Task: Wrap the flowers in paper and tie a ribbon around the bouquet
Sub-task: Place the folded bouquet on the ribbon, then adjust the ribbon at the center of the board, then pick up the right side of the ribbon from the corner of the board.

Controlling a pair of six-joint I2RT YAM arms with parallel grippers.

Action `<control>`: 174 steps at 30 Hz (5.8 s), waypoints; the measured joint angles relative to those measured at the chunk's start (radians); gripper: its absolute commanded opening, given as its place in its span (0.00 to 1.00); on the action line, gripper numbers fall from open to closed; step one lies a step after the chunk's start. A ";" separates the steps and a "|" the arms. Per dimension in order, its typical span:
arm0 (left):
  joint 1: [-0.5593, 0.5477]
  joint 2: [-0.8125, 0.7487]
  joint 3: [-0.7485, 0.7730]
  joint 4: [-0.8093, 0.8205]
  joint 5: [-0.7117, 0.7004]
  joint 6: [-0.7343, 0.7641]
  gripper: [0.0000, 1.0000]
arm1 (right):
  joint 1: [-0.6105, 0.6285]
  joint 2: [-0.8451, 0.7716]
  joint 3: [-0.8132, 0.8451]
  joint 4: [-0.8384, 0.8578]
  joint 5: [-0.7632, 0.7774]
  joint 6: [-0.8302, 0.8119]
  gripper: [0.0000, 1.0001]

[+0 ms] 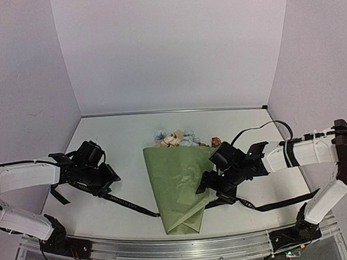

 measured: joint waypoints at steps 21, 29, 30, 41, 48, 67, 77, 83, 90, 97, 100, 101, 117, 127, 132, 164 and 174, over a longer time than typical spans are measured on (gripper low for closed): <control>0.176 0.089 -0.053 -0.173 -0.266 -0.079 0.58 | -0.091 -0.442 -0.231 -0.159 0.252 -0.176 0.98; 0.176 0.143 -0.021 -0.083 -0.277 0.013 0.42 | -0.094 -0.468 -0.275 -0.177 0.370 -0.148 0.98; 0.176 0.146 -0.020 -0.080 -0.276 0.026 0.39 | -0.095 -0.467 -0.275 -0.178 0.382 -0.141 0.98; 0.176 0.197 -0.004 -0.058 -0.256 0.079 0.41 | -0.102 -0.453 -0.207 -0.397 0.481 -0.024 0.98; 0.176 0.196 0.009 -0.067 -0.242 0.132 0.50 | -0.104 -0.479 -0.203 -0.490 0.505 0.107 0.98; 0.176 -0.004 -0.066 -0.187 -0.206 -0.062 0.58 | -0.093 -0.476 -0.237 -0.494 0.356 -0.336 0.93; 0.176 0.093 -0.048 -0.223 -0.200 -0.143 0.63 | -0.093 -0.402 -0.239 -0.416 0.224 -0.537 0.93; 0.176 0.181 0.020 -0.223 -0.214 -0.132 0.60 | -0.093 -0.396 -0.249 -0.386 0.221 -0.564 0.94; 0.176 0.257 0.075 -0.222 -0.227 -0.098 0.29 | -0.102 -0.396 -0.260 -0.376 0.216 -0.569 0.96; 0.177 0.312 0.120 -0.229 -0.235 -0.051 0.00 | -0.122 -0.394 -0.262 -0.375 0.206 -0.577 0.98; 0.177 0.315 0.123 -0.227 -0.236 -0.031 0.00 | -0.126 -0.375 -0.262 -0.375 0.204 -0.581 0.98; 0.178 0.315 0.124 -0.226 -0.236 -0.026 0.00 | -0.127 -0.362 -0.262 -0.375 0.204 -0.583 0.98; 0.190 0.319 0.132 -0.199 -0.255 0.029 0.00 | -0.143 -0.127 -0.178 -0.372 0.204 -0.631 0.37; 0.201 0.316 0.132 -0.146 -0.282 0.066 0.00 | -0.185 -0.081 -0.141 -0.388 0.192 -0.628 0.00; 0.226 0.312 0.132 -0.124 -0.288 0.097 0.00 | -0.211 -0.034 -0.054 -0.406 0.196 -0.628 0.00; 0.398 0.247 0.097 0.097 -0.146 0.305 0.00 | -0.352 0.222 0.391 -0.569 0.304 -0.549 0.76; 0.393 0.180 0.076 0.126 -0.065 0.362 0.00 | -0.382 -0.111 0.123 -0.575 0.379 -0.388 0.87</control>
